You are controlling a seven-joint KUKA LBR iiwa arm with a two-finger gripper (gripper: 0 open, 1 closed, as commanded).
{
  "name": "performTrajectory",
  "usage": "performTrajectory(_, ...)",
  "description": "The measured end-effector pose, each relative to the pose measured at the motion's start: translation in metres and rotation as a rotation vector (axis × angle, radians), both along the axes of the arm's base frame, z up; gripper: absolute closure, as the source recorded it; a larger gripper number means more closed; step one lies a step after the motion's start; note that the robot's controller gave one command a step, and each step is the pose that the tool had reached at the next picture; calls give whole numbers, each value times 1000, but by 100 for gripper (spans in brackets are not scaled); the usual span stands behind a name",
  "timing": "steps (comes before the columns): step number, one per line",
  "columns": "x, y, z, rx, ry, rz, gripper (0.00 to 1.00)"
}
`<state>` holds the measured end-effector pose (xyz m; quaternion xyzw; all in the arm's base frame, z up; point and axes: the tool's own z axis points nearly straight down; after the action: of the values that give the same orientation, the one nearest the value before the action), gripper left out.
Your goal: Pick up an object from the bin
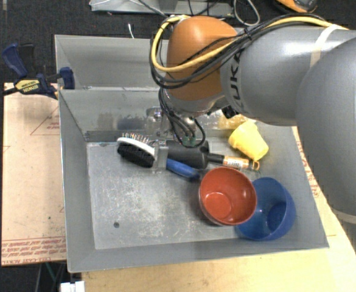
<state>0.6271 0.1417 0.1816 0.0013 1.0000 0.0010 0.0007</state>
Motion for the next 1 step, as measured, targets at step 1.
performTrajectory(1,0,0,0,0,0,0,0)
